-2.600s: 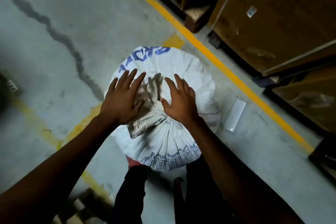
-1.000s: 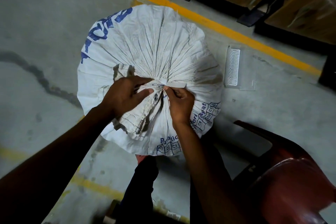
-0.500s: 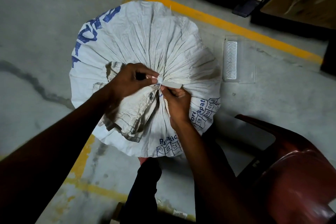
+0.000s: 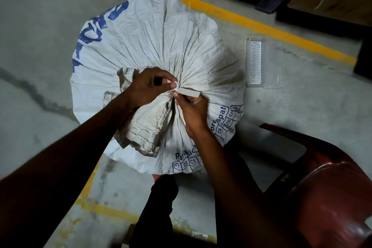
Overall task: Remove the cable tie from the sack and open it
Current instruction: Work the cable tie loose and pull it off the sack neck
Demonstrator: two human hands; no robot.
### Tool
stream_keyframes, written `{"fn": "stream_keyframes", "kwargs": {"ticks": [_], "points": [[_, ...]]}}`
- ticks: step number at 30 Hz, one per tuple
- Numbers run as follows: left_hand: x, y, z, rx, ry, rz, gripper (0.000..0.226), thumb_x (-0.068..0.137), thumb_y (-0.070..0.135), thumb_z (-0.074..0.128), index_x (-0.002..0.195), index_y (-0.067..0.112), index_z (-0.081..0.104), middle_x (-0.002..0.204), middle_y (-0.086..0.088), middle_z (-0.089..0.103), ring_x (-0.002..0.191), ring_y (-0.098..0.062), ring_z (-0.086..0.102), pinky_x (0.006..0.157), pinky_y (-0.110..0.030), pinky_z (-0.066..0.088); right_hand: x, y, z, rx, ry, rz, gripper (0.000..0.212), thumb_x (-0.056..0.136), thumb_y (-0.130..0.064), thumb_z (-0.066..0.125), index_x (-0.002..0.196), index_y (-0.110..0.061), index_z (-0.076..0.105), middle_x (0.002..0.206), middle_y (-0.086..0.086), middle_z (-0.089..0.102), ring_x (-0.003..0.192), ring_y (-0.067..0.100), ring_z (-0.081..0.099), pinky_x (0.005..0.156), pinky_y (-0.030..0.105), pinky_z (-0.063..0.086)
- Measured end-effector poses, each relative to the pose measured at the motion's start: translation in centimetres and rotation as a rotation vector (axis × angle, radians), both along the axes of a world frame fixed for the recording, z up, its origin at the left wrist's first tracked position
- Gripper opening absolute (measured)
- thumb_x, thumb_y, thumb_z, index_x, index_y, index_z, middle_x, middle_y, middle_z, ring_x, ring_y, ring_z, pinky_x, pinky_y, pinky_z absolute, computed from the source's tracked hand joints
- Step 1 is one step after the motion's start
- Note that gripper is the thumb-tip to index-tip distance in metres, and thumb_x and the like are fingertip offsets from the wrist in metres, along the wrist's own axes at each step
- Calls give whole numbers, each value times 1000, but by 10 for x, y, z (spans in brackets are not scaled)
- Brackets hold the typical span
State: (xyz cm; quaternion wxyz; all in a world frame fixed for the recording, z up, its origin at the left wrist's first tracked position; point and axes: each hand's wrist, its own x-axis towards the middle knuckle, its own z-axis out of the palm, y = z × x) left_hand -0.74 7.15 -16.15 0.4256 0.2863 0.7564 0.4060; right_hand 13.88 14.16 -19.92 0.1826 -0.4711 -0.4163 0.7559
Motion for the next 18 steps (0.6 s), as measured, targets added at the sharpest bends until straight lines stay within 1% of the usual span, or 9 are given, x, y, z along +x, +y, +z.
{"fn": "stream_keyframes", "kwargs": {"ticks": [2, 3, 5, 6, 8, 10, 13, 16, 18], "points": [[7, 0, -5, 17, 6, 59, 13, 85, 38, 76, 87, 51, 76, 93, -23, 64, 87, -17, 60, 81, -31, 46, -1, 0, -3, 33, -16, 32, 21, 86, -1, 72, 104, -12, 77, 107, 10, 77, 102, 23, 73, 97, 45, 56], [10, -1, -7, 30, 4, 102, 13, 87, 34, 76, 89, 46, 77, 91, -16, 63, 87, -14, 60, 81, -27, 46, -1, 0, -6, 44, -21, 44, 21, 87, -3, 72, 106, -11, 76, 107, 10, 77, 104, 24, 73, 99, 46, 55], [16, -3, -13, 48, -16, 193, 11, 91, 18, 76, 94, 28, 77, 90, -1, 63, 83, -5, 61, 80, -19, 46, -1, 0, -11, 59, -44, 67, 20, 90, -7, 70, 109, -7, 75, 109, 9, 77, 107, 25, 72, 101, 47, 55], [19, -3, -15, 44, -21, 234, 10, 92, 11, 76, 96, 20, 76, 90, 3, 63, 81, -1, 61, 80, -16, 47, -1, -1, -14, 63, -59, 82, 20, 90, -10, 70, 109, -5, 75, 109, 9, 77, 107, 25, 72, 101, 47, 54], [24, -2, -17, 40, -23, 298, 8, 92, 8, 75, 98, 14, 76, 91, 5, 64, 81, 2, 62, 80, -15, 48, 0, -3, -17, 49, -72, 95, 18, 91, -10, 69, 108, -4, 75, 108, 11, 77, 106, 25, 72, 101, 47, 54], [30, -2, -16, 28, -10, 347, 9, 92, 6, 76, 97, 14, 76, 91, 5, 66, 79, 5, 63, 78, -14, 49, 2, -2, -18, 30, -76, 92, 13, 93, -6, 67, 104, -5, 75, 105, 13, 77, 101, 24, 72, 99, 44, 55], [35, -2, -15, 49, -24, 432, 10, 93, 8, 75, 98, 16, 76, 94, 1, 70, 81, 3, 66, 78, -16, 51, 4, 1, -17, 30, -79, 130, 10, 95, -4, 65, 99, -6, 74, 102, 16, 76, 96, 21, 70, 94, 41, 54], [35, 0, -13, 32, -14, 498, 10, 96, 9, 73, 98, 19, 75, 96, -2, 72, 78, 10, 66, 77, -13, 50, 11, 2, -17, 25, -84, 175, 13, 96, 1, 61, 103, 1, 71, 108, 20, 74, 97, 21, 67, 95, 39, 52], [36, 1, -12, 41, -38, 513, 12, 94, 12, 75, 93, 24, 77, 94, -1, 73, 79, 8, 67, 79, -16, 51, 13, 4, -13, -14, -81, 170, 12, 96, 3, 60, 104, 2, 70, 106, 17, 74, 96, 19, 67, 93, 34, 54]]}}
